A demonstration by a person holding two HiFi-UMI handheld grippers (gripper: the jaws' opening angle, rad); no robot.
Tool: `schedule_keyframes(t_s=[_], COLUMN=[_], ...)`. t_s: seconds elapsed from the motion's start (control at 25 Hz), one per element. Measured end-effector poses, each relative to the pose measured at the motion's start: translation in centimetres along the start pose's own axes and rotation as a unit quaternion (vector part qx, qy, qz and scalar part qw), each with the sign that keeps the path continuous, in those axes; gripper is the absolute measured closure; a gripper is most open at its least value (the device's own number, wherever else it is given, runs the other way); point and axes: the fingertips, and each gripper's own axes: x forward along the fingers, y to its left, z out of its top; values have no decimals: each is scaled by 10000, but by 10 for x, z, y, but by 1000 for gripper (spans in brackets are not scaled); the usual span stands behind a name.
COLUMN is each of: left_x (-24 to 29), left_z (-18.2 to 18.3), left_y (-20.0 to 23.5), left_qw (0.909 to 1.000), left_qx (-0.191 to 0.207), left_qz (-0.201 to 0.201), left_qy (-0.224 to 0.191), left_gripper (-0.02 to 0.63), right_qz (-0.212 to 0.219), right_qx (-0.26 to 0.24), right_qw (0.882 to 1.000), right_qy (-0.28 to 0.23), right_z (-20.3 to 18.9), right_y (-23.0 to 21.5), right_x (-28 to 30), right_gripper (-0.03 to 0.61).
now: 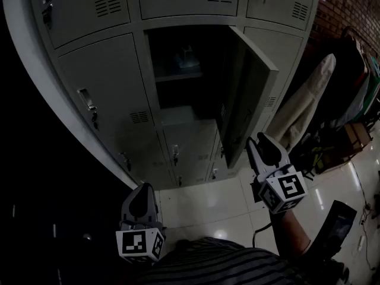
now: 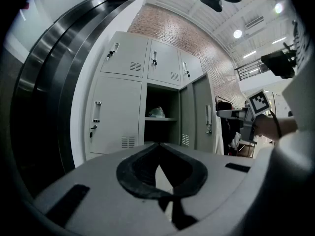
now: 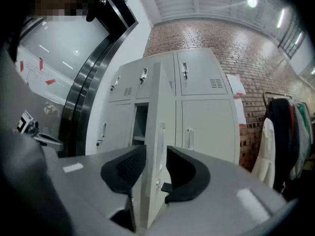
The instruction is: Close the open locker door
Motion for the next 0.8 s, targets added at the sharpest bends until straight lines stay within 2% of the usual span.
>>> schedule_keyframes(t_s=[0.24, 0.36, 0.8], left_x=[-6, -9, -26], left_z=[4, 4, 2], left_y=[0, 4, 30], left_qw=[10000, 10000, 9995], left_qx=[17, 18, 21], left_qz=[29, 60, 318], left_qy=[1, 11, 15], left_gripper=[609, 609, 609], right_qz=[349, 470, 1096], right_qx=[30, 10, -216], right_qw=[9993, 9988, 9936], right_qy=[110, 119, 187], right_z=[-1, 0, -2], right_y=[10, 22, 93], right_x=[10, 15, 69], right_gripper=[458, 487, 489])
